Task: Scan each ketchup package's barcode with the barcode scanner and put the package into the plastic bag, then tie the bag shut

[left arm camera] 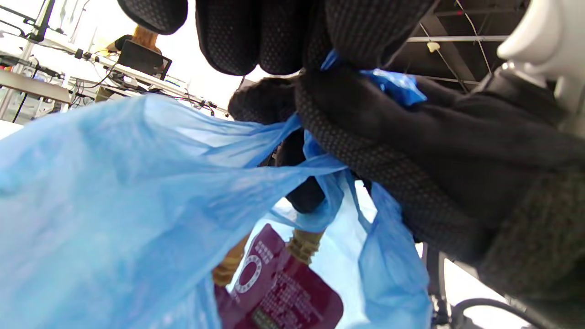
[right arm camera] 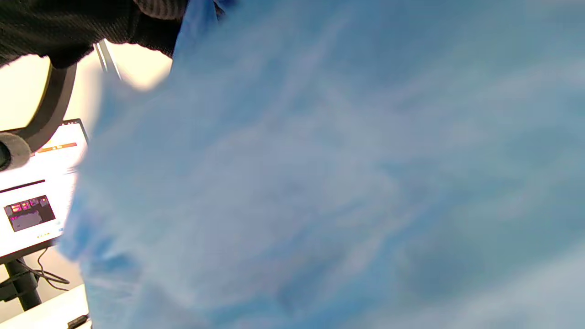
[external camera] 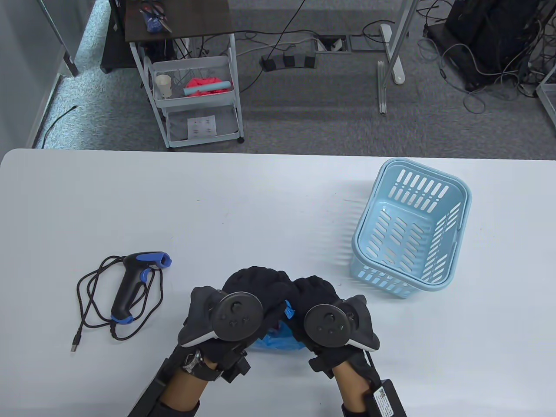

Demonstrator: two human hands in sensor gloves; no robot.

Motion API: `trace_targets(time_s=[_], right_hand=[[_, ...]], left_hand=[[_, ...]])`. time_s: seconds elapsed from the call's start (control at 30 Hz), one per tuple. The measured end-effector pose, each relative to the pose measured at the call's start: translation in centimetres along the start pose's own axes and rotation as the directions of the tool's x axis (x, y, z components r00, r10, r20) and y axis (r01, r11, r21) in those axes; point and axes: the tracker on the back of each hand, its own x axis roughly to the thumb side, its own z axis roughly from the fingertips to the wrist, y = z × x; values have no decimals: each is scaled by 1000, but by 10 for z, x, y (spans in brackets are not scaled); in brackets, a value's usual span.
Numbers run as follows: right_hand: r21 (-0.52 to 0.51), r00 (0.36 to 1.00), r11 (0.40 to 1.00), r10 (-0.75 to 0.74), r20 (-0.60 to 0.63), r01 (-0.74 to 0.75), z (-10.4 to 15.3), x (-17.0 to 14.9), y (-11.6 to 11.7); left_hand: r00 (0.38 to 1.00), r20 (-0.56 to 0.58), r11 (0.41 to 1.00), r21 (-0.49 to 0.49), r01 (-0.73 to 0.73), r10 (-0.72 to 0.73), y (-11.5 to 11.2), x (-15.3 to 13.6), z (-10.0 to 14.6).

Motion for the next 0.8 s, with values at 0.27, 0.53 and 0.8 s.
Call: trace_targets(time_s=[0.27,0.53,0.8], right_hand=[[3,983,983,-183,13,183,2,-12,-4],[10,917,917,-400,15,399,2,-27,-3],[-9,824,824,-567,17,567,3,-38,-4]], left_hand=[[999,-37,1000,24,3,-2,3,-10,0],[998,-50,998,46,44,-41,4,-14,2],[998,-52,996,76,49,-45,6,-20,5]])
